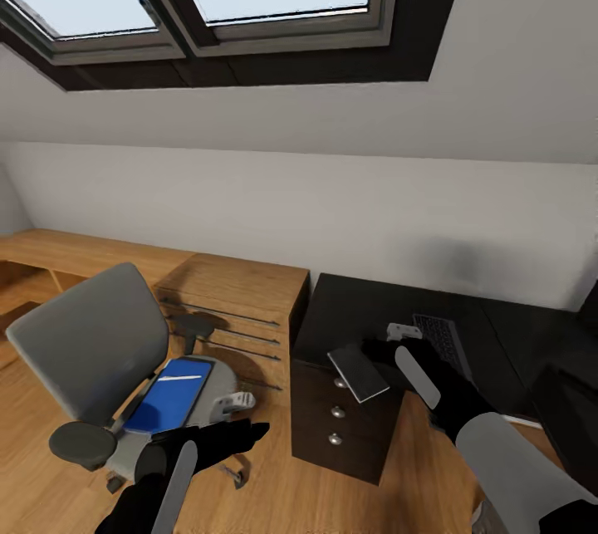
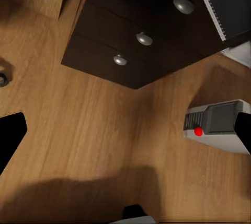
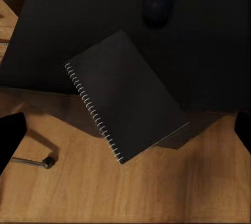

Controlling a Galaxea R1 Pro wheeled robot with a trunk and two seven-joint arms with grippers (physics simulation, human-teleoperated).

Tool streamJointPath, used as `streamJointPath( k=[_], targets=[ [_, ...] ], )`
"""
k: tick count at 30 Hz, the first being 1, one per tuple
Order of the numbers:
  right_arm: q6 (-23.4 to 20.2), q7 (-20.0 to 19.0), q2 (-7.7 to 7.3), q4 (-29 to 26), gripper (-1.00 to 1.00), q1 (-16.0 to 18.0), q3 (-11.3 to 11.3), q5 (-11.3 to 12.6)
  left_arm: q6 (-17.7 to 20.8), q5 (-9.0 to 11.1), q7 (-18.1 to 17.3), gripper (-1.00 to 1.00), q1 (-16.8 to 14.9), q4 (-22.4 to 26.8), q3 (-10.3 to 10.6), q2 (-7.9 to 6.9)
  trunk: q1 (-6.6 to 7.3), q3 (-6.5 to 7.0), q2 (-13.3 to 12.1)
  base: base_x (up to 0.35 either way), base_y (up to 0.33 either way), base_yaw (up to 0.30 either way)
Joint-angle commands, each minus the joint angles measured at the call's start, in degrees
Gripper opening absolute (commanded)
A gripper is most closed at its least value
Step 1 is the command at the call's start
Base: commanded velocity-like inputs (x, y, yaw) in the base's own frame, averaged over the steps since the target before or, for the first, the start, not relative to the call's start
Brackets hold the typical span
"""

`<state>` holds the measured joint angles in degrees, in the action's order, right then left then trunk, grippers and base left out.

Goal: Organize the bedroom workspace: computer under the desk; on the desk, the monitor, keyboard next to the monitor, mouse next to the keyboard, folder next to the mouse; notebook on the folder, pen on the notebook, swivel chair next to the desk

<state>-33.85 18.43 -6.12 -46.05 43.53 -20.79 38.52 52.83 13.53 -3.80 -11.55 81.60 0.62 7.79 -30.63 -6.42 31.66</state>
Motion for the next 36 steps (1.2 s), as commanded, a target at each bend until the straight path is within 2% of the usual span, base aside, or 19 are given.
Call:
streamJointPath(
  k=[1,10,22,27,30,31,36],
  targets=[
    [-0.1,0.6,-0.09,-0.1,1.0,0.1,-0.3,0.6,0.3,-0.3,-0.3,1.0,0.0,0.1,-0.1,0.03,0.23,0.16,-0.3,-0.337,0.0,0.0],
    [0.0,0.6,-0.03,-0.1,1.0,0.1,-0.3,0.5,0.3,-0.3,-0.3,1.0,0.0,-0.1,-0.1,0.03,2.21,2.58,-3.9,-0.303,0.0,0.0],
    [0.8,0.6,0.01,-0.5,1.0,-0.2,-0.5,0.2,0.2,-0.4,-0.3,1.0,0.0,-2.8,0.1,0.11,4.84,5.82,-8.7,-0.047,0.0,0.0],
    [0.9,0.3,0.07,-2.5,1.0,-2.2,-0.6,0.2,0.2,-0.4,-0.3,1.0,0.0,-4.1,0.0,0.11,4.85,6.05,-8.7,-0.003,0.0,0.0],
    [1.5,0.2,0.07,-3.7,1.0,-4.6,-0.7,0.1,0.1,-0.5,-0.4,1.0,0.0,-5.8,0.0,0.08,4.85,6.09,-8.7,0.0,0.0,0.0],
    [2.1,0.3,0.05,-5.0,1.0,-6.0,-0.7,0.1,-0.5,-0.5,-0.4,1.0,0.0,-7.2,0.0,0.06,4.85,6.1,-8.7,0.0,0.0,0.0],
    [2.9,0.5,-0.01,-7.9,1.0,-8.7,-0.7,-0.1,-3.2,-0.5,-0.4,1.0,0.0,-9.8,0.1,-0.06,4.85,6.11,-8.7,0.0,0.0,0.0]
  ],
)
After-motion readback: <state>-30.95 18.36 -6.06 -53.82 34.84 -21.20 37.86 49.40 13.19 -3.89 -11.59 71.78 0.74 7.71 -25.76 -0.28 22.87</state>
